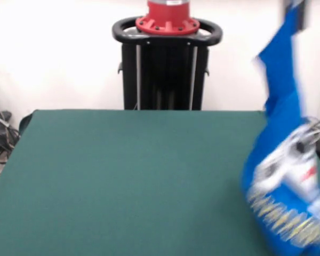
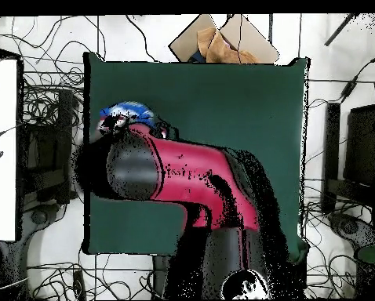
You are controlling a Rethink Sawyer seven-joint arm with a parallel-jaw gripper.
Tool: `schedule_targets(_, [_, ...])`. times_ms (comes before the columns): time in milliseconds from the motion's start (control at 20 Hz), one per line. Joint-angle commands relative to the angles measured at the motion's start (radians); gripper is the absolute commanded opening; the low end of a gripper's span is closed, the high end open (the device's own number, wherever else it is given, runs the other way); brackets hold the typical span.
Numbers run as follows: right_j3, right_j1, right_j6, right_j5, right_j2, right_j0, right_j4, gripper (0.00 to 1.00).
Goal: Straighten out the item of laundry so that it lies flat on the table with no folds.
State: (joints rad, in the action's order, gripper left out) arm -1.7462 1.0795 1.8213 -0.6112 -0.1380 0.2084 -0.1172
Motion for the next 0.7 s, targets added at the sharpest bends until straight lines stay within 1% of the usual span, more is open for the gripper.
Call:
schedule_targets(50, [-0.313,-0.137,-0.357,0.215,-0.249,0.291,0.118,0.0])
schedule_targets(250, [-0.333,-0.169,-0.393,0.258,-0.35,0.438,0.27,0.0])
schedule_targets(450, [-0.327,-0.19,-0.471,0.226,-0.429,0.565,0.39,0.0])
schedule_targets(550, [-0.318,-0.207,-0.51,0.194,-0.462,0.613,0.433,0.0])
schedule_targets(700, [-0.318,-0.214,-0.528,0.151,-0.475,0.636,0.485,0.0])
